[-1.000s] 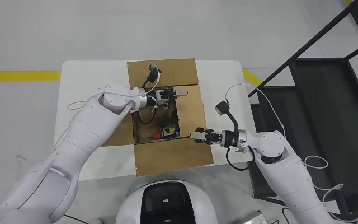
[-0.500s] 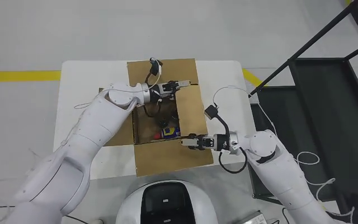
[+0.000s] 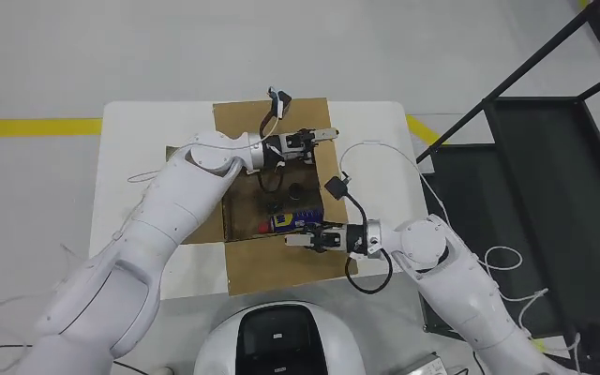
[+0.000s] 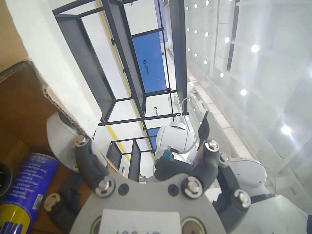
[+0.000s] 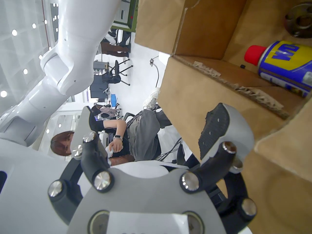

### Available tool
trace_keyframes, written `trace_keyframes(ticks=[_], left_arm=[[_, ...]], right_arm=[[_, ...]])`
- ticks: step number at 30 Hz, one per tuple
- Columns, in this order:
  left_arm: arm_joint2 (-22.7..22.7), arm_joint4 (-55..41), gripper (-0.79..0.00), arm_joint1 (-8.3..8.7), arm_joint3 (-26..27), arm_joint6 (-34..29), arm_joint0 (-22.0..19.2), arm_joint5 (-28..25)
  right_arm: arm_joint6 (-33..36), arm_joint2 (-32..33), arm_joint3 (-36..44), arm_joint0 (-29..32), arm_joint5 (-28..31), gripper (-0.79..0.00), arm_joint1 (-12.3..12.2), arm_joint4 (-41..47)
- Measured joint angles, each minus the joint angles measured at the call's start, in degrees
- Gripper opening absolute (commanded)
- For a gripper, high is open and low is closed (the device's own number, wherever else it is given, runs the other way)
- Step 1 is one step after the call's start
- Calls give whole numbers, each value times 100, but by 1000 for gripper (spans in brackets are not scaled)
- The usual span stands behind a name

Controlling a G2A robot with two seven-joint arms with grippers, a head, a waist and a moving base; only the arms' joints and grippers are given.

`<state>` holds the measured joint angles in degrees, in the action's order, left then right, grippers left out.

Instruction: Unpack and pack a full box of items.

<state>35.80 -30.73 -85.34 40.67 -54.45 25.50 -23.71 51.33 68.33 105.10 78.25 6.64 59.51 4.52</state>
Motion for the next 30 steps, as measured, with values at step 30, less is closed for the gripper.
trace_keyframes(ticks=[30], left_arm=[[2802,965,0,1348,2985,-1266,2275,25]], right_arm=[[-3752,1154,-607,878,332,0,104,359]])
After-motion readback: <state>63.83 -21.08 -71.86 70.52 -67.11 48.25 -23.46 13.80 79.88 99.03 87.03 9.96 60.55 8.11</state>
